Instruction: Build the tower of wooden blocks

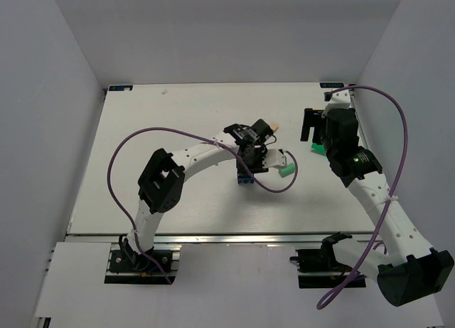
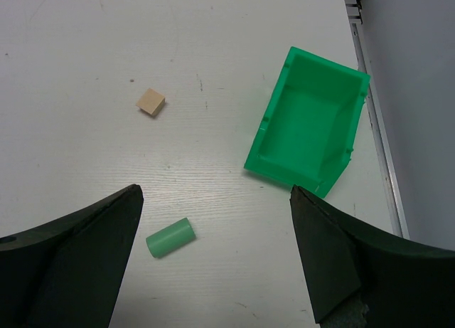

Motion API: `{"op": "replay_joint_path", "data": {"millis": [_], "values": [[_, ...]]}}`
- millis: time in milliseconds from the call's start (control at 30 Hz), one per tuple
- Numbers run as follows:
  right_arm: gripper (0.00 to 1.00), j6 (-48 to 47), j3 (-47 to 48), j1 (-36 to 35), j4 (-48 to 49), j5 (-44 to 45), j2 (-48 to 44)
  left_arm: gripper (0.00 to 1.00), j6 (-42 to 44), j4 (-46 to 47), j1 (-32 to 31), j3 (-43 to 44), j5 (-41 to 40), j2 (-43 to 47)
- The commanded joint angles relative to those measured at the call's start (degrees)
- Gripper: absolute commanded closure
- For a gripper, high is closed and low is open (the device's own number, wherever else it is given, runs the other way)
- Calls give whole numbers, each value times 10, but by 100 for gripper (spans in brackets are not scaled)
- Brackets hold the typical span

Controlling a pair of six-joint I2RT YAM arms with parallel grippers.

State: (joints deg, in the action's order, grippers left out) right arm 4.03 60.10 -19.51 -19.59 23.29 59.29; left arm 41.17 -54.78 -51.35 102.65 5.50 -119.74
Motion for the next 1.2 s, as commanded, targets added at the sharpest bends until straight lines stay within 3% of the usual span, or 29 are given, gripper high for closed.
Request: {"op": "replay_joint_path", "data": {"millis": [0, 733, 1167], "values": [[11, -2, 8, 1, 13, 11, -4, 100, 8, 12, -1, -5, 1, 12], [11, -2, 6, 1, 13, 6, -2, 100, 15, 10, -4, 0, 17, 9], [11, -2, 4, 2, 14, 5, -2, 95, 7, 19, -13, -14, 1, 12]]}}
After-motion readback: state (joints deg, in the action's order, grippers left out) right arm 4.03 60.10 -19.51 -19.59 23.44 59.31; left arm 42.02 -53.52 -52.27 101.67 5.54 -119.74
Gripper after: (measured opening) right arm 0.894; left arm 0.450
